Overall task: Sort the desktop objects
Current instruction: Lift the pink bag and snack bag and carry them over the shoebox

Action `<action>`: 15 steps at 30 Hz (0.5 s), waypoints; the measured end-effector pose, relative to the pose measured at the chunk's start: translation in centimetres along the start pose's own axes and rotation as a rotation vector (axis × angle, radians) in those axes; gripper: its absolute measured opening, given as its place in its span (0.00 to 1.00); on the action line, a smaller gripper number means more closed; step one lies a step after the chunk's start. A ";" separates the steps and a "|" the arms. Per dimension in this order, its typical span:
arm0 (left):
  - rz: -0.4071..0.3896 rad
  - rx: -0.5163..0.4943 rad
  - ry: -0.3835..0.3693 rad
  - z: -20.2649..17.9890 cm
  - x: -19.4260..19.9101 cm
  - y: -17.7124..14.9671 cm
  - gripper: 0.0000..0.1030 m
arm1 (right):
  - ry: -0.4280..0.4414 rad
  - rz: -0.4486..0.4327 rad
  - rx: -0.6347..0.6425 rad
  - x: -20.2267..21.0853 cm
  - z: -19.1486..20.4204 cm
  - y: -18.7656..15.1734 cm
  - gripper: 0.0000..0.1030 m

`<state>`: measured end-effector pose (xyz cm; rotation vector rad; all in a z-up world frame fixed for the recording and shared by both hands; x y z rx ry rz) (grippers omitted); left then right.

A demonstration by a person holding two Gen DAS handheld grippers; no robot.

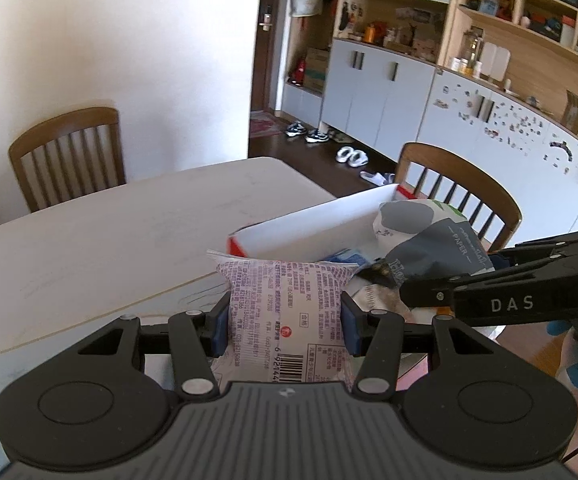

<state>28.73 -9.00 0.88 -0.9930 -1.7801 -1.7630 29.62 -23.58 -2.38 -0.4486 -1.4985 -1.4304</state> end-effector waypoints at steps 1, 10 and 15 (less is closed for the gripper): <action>0.002 -0.003 -0.004 -0.5 -0.4 0.2 0.49 | -0.007 0.002 0.000 0.0 -0.5 0.0 0.56; 0.042 -0.032 -0.032 -3.8 -3.8 1.0 0.50 | -0.048 0.004 -0.029 -0.7 -5.1 0.3 0.56; 0.073 -0.052 -0.034 -4.8 -5.9 1.2 0.50 | -0.070 0.014 -0.036 -1.9 -7.1 0.9 0.56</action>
Point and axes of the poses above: each gripper's, at about its wrist camera, not at the fingertips, and x roughly against the way its jaws point, z to its left, y to its top, the point moved 6 cm from there along -x, roughly the way its jaws point, and after that the axes turned 8 degrees about z, right-handed, at the moved point
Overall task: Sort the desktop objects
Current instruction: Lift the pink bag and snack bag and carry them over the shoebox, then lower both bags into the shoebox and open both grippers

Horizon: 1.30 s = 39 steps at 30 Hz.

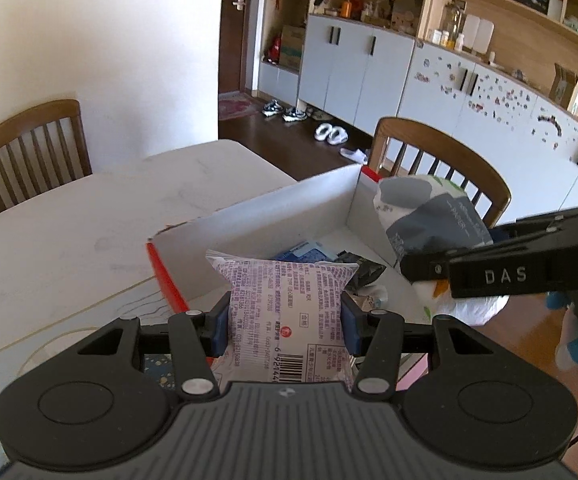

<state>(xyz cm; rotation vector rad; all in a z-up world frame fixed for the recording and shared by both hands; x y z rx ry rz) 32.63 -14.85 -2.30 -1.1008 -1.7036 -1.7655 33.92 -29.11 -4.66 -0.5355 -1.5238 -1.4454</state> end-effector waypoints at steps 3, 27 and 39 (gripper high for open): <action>0.021 -0.016 0.006 -0.4 -1.2 0.2 0.50 | -0.007 0.014 0.012 -1.0 -0.7 0.4 0.56; 0.152 -0.124 0.029 -2.2 -8.3 0.7 0.50 | 0.024 0.174 0.235 -8.0 -1.1 0.4 0.60; 0.228 -0.101 0.008 -1.7 -10.0 -0.6 0.51 | -0.004 0.220 0.262 -9.9 -1.9 -1.2 0.62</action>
Point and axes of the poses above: each gripper's, at about its wrist camera, not at the fingertips, and x roughly against the way its jaws point, z to its left, y to its top, the point moved 6 cm from there along -x, roughly the way its jaws point, and after that the axes turned 8 degrees about z, right-handed, at the moved point
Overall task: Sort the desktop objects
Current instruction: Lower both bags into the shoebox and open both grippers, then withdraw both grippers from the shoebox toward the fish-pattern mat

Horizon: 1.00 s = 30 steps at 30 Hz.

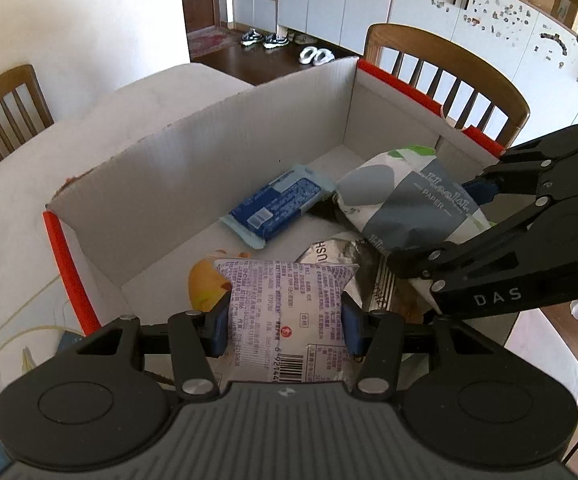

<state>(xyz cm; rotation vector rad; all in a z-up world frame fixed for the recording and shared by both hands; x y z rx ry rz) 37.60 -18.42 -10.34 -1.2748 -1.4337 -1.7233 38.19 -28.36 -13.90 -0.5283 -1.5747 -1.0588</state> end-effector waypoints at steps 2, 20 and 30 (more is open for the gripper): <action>0.009 0.007 -0.009 0.0 -0.2 0.0 0.51 | -0.003 0.002 -0.002 -0.2 -0.2 -0.2 0.62; 0.011 0.032 -0.038 -0.1 1.2 -0.5 0.61 | 0.007 -0.038 -0.026 1.9 -0.6 0.2 0.77; -0.044 0.044 -0.064 0.1 3.7 -0.9 0.61 | 0.041 -0.079 -0.021 4.9 0.5 0.6 0.77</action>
Point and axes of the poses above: each gripper's, at about its wrist camera, not at the fingertips, and x roughly against the way its jaws point, z to its left, y to its top, the point moved 6 cm from there along -x, roughly the way its jaws point, and after that the axes turned 8 degrees about z, right-handed, at the moved point
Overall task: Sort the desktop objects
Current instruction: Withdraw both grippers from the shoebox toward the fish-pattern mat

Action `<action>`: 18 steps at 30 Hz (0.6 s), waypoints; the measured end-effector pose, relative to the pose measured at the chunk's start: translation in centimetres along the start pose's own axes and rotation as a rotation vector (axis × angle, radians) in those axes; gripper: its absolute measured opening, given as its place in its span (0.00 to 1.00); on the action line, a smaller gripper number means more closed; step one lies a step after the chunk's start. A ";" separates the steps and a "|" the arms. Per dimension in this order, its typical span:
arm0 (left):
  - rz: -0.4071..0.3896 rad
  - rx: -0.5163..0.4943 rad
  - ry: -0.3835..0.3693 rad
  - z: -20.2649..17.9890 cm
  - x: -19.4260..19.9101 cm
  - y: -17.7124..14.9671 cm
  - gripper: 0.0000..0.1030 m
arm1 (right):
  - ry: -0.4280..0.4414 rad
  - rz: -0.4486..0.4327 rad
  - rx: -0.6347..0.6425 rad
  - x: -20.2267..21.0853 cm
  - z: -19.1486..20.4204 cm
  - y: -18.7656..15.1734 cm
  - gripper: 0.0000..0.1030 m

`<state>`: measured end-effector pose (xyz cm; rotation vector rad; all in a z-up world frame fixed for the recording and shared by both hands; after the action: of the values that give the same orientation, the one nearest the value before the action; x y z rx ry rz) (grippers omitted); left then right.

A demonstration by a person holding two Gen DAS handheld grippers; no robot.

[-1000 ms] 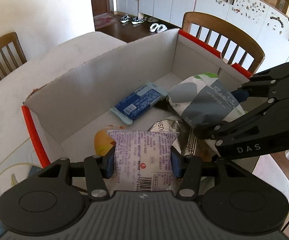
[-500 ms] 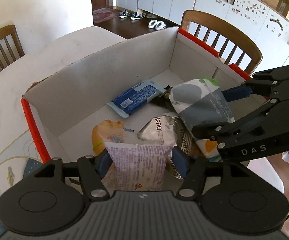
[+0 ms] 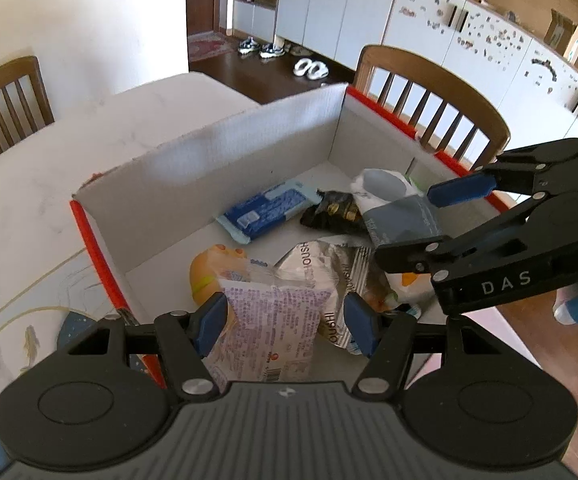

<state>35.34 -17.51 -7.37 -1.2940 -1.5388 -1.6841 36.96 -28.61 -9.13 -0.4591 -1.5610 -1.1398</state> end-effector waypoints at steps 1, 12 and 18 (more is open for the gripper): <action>-0.012 0.000 0.000 -0.1 0.4 0.0 0.61 | 0.001 -0.007 0.002 0.4 0.2 0.1 0.77; -0.119 0.021 -0.004 -0.1 4.8 -0.9 0.61 | 0.019 -0.077 -0.003 4.3 1.0 0.1 0.78; -0.138 0.051 0.009 0.7 6.5 -2.3 0.61 | 0.028 -0.091 -0.007 5.1 2.1 -0.4 0.78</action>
<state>30.87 -14.91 -2.71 -1.1775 -1.6884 -1.7194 33.89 -28.37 -4.57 -0.3784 -1.5667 -1.2169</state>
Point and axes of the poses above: each gripper's, at about its wrist camera, not at the fingertips, and x roughly against the way its jaws point, z to its left, y to its top, the point moved 6 cm from there along -x, roughly the way its jaws point, and after that the axes turned 8 degrees about z, right-handed, at the moved point
